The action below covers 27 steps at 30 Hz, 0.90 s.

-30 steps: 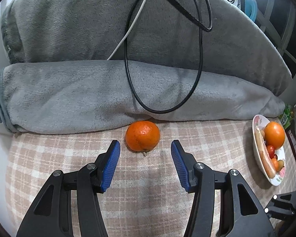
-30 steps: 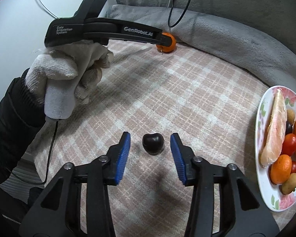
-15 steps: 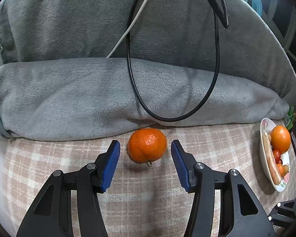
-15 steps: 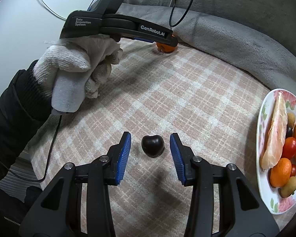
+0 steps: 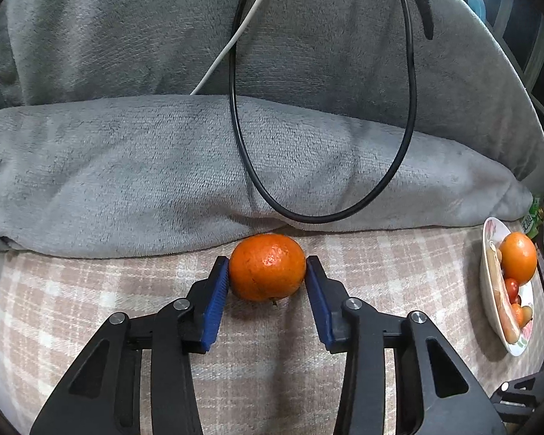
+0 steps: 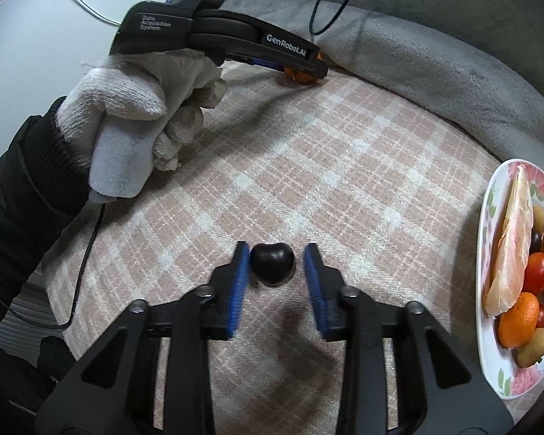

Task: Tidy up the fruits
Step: 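Lift and carry the mandarin and dark fruit in both tools over the plate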

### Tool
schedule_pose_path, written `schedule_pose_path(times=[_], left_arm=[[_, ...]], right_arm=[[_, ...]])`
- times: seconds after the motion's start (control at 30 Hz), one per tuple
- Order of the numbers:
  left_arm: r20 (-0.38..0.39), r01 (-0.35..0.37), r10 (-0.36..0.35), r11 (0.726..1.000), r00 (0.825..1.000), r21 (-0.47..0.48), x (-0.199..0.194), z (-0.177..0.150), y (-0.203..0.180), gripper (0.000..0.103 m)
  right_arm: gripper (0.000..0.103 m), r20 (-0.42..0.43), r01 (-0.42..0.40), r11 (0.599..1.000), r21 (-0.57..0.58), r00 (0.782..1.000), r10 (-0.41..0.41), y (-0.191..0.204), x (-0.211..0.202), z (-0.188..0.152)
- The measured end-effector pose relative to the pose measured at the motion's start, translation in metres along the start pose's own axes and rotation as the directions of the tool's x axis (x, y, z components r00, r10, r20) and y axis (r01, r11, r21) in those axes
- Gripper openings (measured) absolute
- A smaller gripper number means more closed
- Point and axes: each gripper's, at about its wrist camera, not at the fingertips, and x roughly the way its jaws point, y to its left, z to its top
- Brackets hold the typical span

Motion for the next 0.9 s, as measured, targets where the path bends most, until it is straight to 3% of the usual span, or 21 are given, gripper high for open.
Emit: schedule_pose_path(times=[0.17, 0.2, 0.27, 0.9], left_arm=[[0.005, -0.003, 0.003, 1.0, 1.0, 0.003, 0.001, 0.0, 0.004, 0.04], [0.007, 0.038, -0.038, 0.999, 0.999, 0.017, 0.002, 0.0, 0.004, 0.04], [0.011, 0.033, -0.033, 0.999, 0.999, 0.018, 0.001, 0.0, 0.004, 0.039], [0.126, 0.039, -0.051, 0.995, 0.991, 0.089, -0.072, -0.024, -0.045, 0.039]], right_arm=[[0.026, 0.005, -0.005, 1.0, 0.005, 1.0, 0.005, 0.0, 0.001, 0.003], [0.026, 0.006, -0.007, 1.0, 0.007, 1.0, 0.007, 0.0, 0.0, 0.003], [0.026, 0.009, -0.01, 1.0, 0.008, 1.0, 0.01, 0.0, -0.001, 0.003], [0.025, 0.11, -0.005, 1.0, 0.031, 0.994, 0.001, -0.005, -0.05, -0.008]])
